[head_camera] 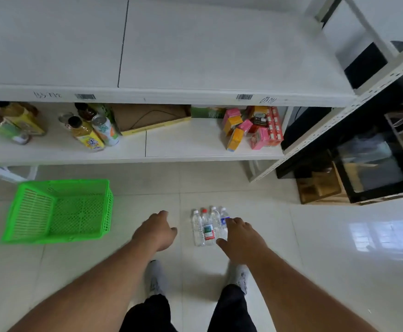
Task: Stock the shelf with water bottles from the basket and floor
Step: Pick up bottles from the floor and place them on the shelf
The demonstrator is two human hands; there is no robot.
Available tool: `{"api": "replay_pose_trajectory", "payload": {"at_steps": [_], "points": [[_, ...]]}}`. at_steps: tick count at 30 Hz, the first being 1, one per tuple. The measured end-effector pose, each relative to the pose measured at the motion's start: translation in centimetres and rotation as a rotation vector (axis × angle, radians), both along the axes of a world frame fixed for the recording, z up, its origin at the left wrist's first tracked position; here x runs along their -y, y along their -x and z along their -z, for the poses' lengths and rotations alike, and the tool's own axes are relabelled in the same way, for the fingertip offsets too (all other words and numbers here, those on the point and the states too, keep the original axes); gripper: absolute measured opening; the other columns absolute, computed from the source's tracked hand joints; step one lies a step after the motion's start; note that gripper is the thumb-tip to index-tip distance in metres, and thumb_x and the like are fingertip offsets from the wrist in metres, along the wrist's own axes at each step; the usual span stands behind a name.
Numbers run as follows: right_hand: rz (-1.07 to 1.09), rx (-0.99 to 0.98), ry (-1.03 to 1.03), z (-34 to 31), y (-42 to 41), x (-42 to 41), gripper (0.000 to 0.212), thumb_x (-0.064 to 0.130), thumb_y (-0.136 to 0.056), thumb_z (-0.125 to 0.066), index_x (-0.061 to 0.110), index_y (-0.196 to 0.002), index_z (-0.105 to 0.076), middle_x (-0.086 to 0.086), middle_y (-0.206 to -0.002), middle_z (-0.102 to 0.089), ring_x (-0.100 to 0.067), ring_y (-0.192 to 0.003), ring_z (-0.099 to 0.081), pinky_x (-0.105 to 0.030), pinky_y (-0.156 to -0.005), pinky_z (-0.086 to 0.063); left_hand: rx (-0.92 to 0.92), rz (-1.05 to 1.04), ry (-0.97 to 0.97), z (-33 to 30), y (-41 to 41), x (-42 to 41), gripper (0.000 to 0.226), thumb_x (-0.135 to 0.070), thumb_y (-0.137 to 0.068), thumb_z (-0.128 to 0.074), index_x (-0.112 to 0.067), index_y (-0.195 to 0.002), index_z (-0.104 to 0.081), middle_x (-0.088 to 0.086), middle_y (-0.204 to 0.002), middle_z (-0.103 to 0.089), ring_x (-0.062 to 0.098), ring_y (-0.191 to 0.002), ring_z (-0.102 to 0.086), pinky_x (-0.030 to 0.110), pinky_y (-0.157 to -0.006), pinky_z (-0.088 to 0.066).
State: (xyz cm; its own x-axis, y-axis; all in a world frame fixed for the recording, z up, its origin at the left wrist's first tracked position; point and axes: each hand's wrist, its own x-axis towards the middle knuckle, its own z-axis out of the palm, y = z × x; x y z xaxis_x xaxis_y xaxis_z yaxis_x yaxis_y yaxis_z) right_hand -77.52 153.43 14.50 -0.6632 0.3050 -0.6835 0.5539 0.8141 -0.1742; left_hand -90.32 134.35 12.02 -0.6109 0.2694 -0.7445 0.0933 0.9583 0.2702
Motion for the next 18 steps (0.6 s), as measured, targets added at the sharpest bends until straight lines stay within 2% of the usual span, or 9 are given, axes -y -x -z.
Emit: {"api": "replay_pose_trajectory", "payload": {"at_steps": [5,9,14,18], "points": [[-0.079,0.027,0.085,3.6,0.8,-5.3,0.060,0.045,-0.096,-0.050,0.015,-0.147,-0.035,-0.006,-0.147,-0.040,-0.027,-0.135,-0.040,-0.037,-0.108,-0.038,0.046,-0.130,0.010,2.8,-2.3,-3.5,0.071,-0.046,-0.091,-0.053,-0.022,-0.152,-0.026,0.007,-0.153,-0.035,0.026,-0.135,-0.043,0.037,-0.108,-0.039],[-0.096,0.066,0.136,9.1,1.8,-9.0,0.060,0.046,-0.097,-0.050,0.015,-0.146,-0.036,-0.007,-0.147,-0.041,-0.026,-0.134,-0.042,-0.037,-0.106,-0.040,0.079,-0.240,-0.007,7.8,-3.6,-6.5,0.070,-0.046,-0.090,-0.055,-0.023,-0.151,-0.030,0.004,-0.153,-0.037,0.023,-0.135,-0.044,0.034,-0.110,-0.037],[-0.074,0.115,0.180,19.2,3.4,-11.7,0.063,0.046,-0.098,-0.051,0.014,-0.149,-0.033,-0.007,-0.150,-0.040,-0.027,-0.135,-0.043,-0.037,-0.107,-0.040,0.143,-0.383,-0.030,18.0,-4.5,-8.9,0.070,-0.045,-0.089,-0.057,-0.024,-0.150,-0.030,0.003,-0.152,-0.038,0.021,-0.133,-0.046,0.033,-0.108,-0.038],[-0.037,0.149,0.190,29.9,4.1,-12.1,0.061,0.046,-0.098,-0.050,0.014,-0.148,-0.035,-0.007,-0.146,-0.045,-0.028,-0.131,-0.049,-0.036,-0.103,-0.044,0.185,-0.438,-0.016,28.4,-4.7,-9.5,0.071,-0.045,-0.090,-0.058,-0.023,-0.151,-0.029,0.004,-0.152,-0.039,0.022,-0.132,-0.047,0.032,-0.107,-0.039]]}}
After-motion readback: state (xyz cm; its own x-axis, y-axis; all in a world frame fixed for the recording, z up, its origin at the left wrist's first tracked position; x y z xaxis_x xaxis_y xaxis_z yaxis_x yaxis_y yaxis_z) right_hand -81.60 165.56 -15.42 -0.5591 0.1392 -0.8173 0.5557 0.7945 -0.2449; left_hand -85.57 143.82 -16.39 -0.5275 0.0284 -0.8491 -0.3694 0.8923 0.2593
